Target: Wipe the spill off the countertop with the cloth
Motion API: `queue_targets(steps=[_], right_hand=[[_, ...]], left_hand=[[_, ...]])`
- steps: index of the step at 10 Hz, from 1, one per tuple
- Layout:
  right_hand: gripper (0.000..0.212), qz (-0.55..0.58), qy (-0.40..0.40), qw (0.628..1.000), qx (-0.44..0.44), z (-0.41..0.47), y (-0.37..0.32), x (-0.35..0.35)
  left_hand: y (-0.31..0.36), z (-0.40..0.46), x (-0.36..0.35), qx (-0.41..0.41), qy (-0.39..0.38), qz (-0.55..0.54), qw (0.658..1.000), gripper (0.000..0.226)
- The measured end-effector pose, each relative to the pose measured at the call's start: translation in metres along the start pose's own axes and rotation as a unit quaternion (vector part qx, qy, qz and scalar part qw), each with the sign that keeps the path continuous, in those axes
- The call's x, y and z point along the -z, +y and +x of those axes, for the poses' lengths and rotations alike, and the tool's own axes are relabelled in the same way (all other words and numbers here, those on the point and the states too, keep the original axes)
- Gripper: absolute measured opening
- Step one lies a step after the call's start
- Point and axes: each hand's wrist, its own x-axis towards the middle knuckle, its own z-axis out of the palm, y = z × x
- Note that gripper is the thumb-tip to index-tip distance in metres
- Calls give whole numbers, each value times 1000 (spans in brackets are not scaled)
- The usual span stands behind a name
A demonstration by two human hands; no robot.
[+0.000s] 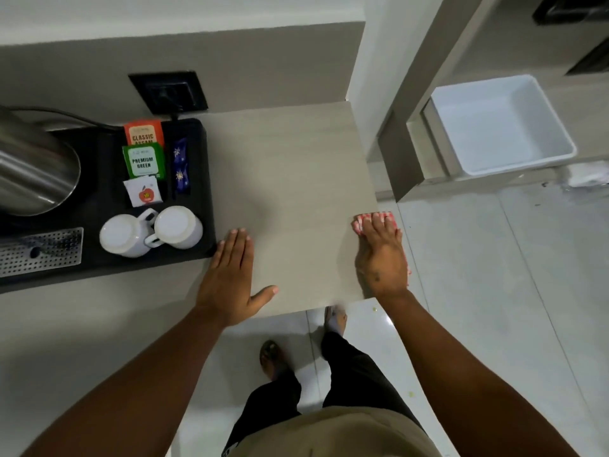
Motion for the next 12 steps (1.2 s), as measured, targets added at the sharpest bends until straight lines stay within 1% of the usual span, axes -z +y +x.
queue_targets(steps=[1, 2, 3, 4, 5, 6, 7, 8, 9, 10, 11, 12], right_hand=[[70, 26, -8, 1000, 1, 33, 11, 20], [85, 67, 30, 997, 40, 59, 31, 55], [85, 71, 66, 994, 45, 76, 24, 65], [72, 70, 118, 990, 32, 116, 56, 99], [55, 48, 131, 990, -2, 171, 106, 137], [59, 15, 134, 990, -41, 221, 150, 157], [63, 0, 102, 991, -82, 260, 185, 166], [53, 7, 65, 992, -109, 273, 204, 160], [41, -7, 23, 993, -116, 279, 214, 148], [44, -86, 1, 990, -109, 282, 215, 145], [49, -131, 3, 987, -97, 284, 207, 146], [56, -124, 25, 986, -107, 274, 183, 146]], left_hand=[[26, 33, 8, 20, -13, -8, 1000, 115], [95, 109, 26, -28, 18, -40, 999, 110], [140, 156, 42, -70, 46, -65, 994, 99], [203, 227, 63, -119, 71, -64, 988, 91], [260, 297, 80, -144, 70, -46, 986, 87], [294, 342, 83, -150, 67, -18, 986, 85], [312, 375, 82, -135, 65, -12, 989, 87], [317, 391, 76, -119, 41, -11, 992, 91], [311, 395, 70, -109, 36, -3, 993, 93], [302, 391, 66, -105, 29, -7, 994, 94], [288, 383, 64, -107, 24, -16, 994, 92], [273, 370, 70, -101, 45, -21, 994, 92]])
